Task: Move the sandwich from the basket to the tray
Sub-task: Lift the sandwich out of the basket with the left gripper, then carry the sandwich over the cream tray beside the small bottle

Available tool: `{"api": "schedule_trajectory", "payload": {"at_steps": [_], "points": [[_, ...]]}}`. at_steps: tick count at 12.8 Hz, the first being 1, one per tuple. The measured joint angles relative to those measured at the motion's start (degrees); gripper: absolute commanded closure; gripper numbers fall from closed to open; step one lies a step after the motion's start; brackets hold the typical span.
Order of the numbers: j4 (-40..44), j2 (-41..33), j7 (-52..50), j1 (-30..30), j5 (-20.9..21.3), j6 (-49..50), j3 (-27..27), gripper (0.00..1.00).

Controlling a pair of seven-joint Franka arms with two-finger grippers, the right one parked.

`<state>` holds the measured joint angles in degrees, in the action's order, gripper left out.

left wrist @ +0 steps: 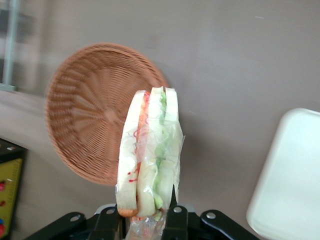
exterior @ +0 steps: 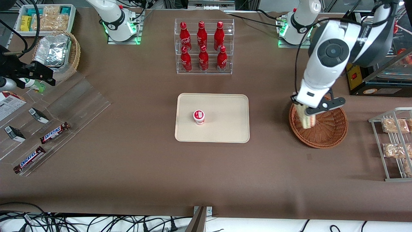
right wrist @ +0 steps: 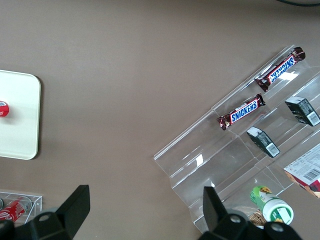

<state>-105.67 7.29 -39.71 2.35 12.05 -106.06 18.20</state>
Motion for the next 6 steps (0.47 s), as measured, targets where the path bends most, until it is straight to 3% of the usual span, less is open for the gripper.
{"api": "schedule_trajectory", "payload": {"at_steps": [6], "points": [[2.0,3.4,-0.7,1.0,-5.0,-1.6,10.0,0.70]]}}
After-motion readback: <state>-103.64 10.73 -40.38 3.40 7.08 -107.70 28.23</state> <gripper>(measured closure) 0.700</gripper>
